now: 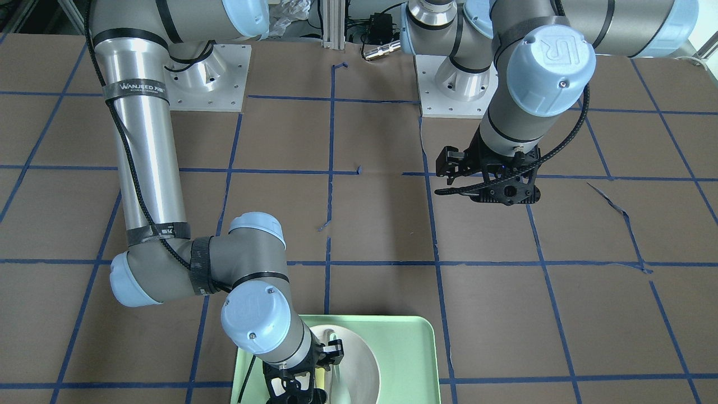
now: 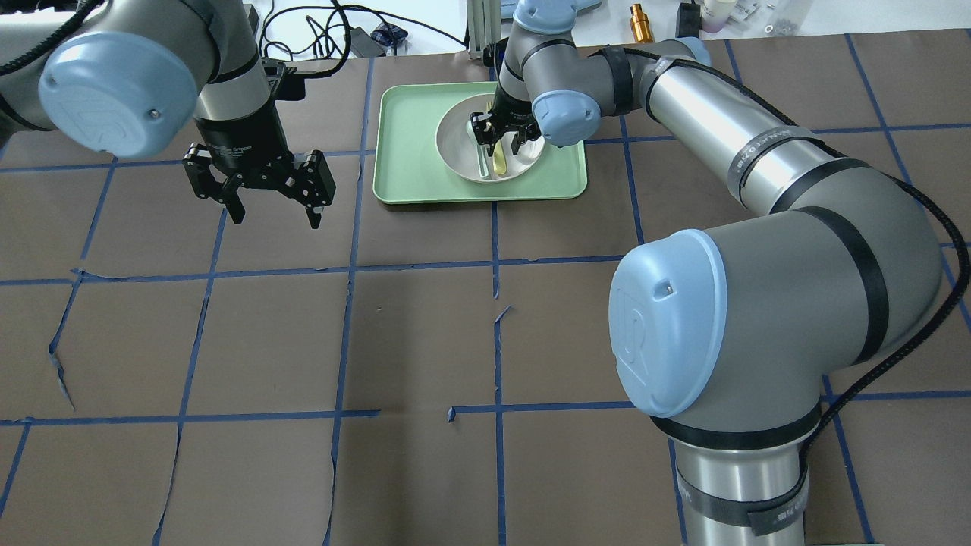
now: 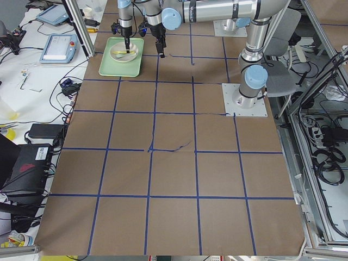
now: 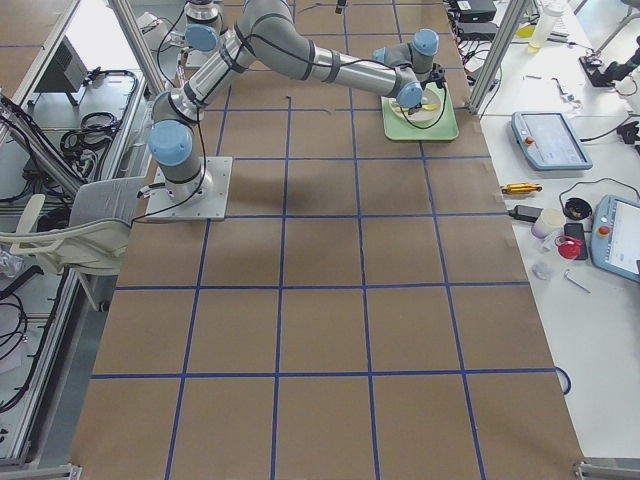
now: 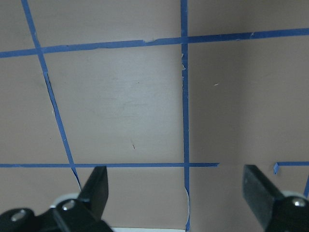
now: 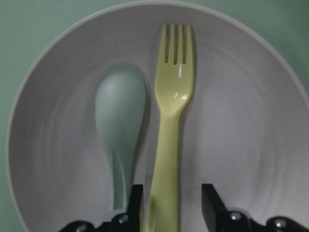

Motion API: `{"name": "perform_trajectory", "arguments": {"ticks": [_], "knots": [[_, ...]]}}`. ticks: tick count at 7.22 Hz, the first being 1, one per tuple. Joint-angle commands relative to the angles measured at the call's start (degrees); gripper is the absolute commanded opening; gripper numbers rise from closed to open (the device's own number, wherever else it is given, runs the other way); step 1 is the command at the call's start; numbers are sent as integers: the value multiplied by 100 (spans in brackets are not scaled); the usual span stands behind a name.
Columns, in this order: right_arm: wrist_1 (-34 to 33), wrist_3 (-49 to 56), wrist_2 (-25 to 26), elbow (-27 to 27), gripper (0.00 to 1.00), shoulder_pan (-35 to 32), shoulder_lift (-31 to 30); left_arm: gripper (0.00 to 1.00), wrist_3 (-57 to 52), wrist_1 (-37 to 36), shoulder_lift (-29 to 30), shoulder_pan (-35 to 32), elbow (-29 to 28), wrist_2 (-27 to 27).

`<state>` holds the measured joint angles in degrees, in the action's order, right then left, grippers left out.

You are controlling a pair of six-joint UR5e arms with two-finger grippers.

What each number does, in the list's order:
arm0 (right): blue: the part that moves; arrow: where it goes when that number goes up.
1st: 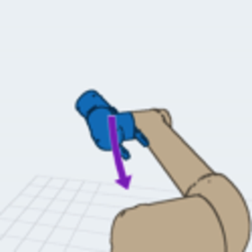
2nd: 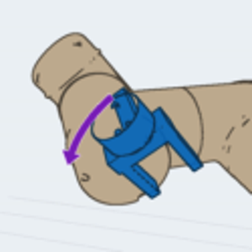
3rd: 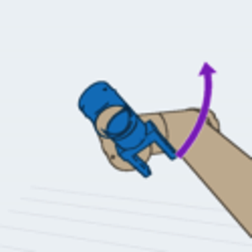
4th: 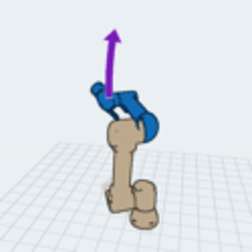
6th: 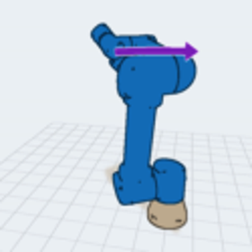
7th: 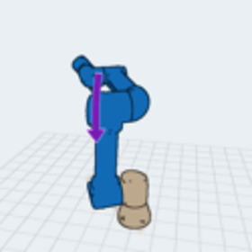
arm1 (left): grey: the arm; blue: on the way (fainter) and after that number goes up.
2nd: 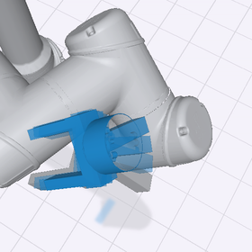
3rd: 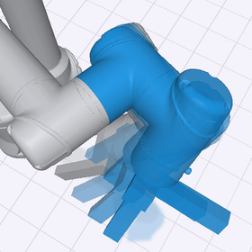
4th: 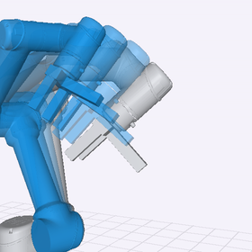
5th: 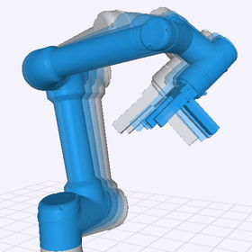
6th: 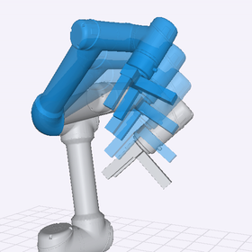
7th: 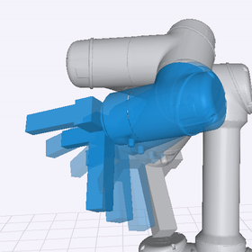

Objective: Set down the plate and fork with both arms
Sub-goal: 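Close the right gripper on the yellow fork and lift it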

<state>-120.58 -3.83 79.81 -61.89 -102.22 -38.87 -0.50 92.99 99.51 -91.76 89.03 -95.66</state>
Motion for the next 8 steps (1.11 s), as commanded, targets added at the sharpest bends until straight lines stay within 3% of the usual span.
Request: {"name": "perform_trajectory", "arguments": {"ticks": [1, 3, 4, 5, 8], "knots": [[-9, 5, 8, -16, 56, 0, 11, 100, -3, -9, 7, 0, 0, 4], [-9, 5, 43, -25, 54, 0, 20, 100, -3, -9, 7, 9, 0, 4], [-9, 5, 61, -25, 32, 0, 29, 100, -3, -9, 7, 9, 0, 4], [-9, 5, 61, -25, 3, 0, 20, 100, -3, -9, -2, 9, 0, 4], [17, -47, 70, -25, 0, 0, -24, 100, -3, -9, -11, 18, -26, -5]]}}
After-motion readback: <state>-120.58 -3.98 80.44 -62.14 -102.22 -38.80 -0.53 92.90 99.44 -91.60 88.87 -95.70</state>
